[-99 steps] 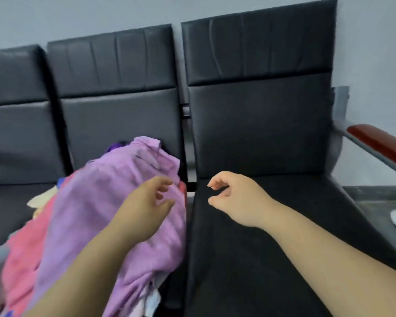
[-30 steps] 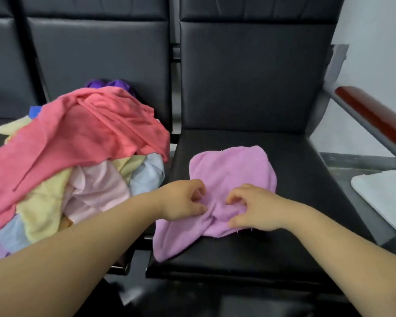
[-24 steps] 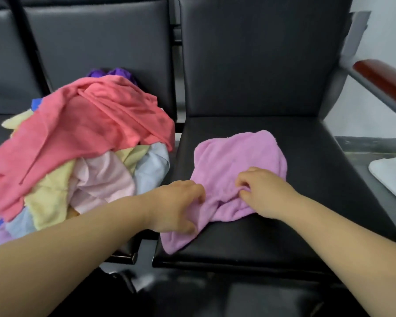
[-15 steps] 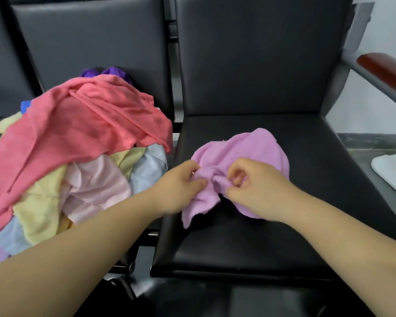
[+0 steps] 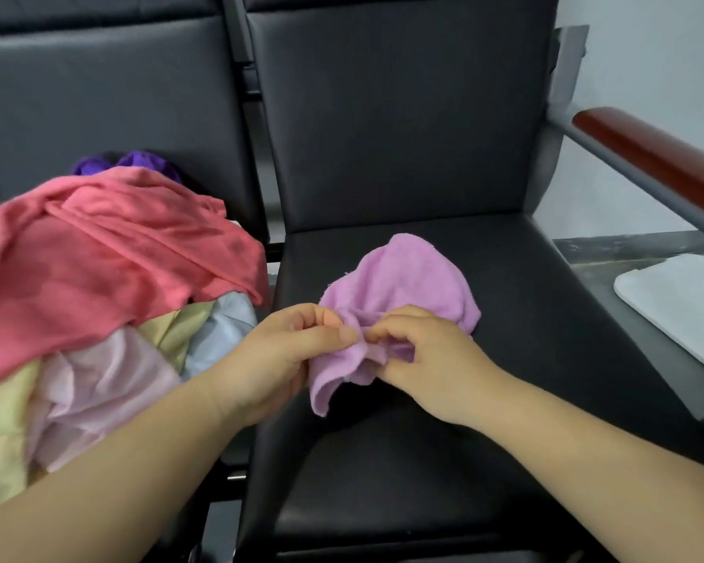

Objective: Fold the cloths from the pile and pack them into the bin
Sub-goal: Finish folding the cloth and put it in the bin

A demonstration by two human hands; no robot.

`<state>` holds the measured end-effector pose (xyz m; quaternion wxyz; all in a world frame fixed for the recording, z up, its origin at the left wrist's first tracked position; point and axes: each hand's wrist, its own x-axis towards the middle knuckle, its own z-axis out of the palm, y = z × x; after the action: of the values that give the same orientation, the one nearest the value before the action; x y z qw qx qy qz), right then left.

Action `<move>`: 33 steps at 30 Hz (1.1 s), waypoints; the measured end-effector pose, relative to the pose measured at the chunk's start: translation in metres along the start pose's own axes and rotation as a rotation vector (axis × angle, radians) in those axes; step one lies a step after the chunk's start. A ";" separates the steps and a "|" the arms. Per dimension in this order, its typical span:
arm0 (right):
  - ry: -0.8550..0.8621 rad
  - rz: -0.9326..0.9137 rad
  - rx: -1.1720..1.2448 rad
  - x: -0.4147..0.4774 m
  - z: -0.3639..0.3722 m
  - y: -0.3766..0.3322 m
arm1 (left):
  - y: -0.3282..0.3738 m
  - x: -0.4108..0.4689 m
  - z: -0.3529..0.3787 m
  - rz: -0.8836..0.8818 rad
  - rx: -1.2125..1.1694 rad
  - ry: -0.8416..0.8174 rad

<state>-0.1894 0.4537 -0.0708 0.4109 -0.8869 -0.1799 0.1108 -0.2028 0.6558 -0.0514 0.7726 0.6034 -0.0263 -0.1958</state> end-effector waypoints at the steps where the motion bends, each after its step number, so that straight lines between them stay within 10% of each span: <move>1: 0.042 -0.004 0.025 0.002 -0.002 -0.001 | 0.002 -0.001 0.001 0.015 0.018 -0.007; 15: 0.215 0.359 1.164 0.016 -0.042 -0.016 | 0.006 0.016 -0.024 -0.031 0.339 0.417; 21: 0.200 0.300 0.815 0.021 -0.051 -0.002 | 0.018 0.009 -0.029 -0.009 0.606 0.334; 28: 0.228 0.356 1.360 0.029 -0.054 -0.005 | 0.009 0.009 -0.042 0.080 1.286 0.240; 33: 0.032 0.233 0.637 0.022 -0.051 -0.013 | 0.016 0.007 -0.032 0.185 1.197 0.357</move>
<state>-0.1546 0.4351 -0.0296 0.6546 -0.7302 -0.0271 0.1936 -0.1826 0.6861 -0.0461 0.3073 0.9498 -0.0538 0.0241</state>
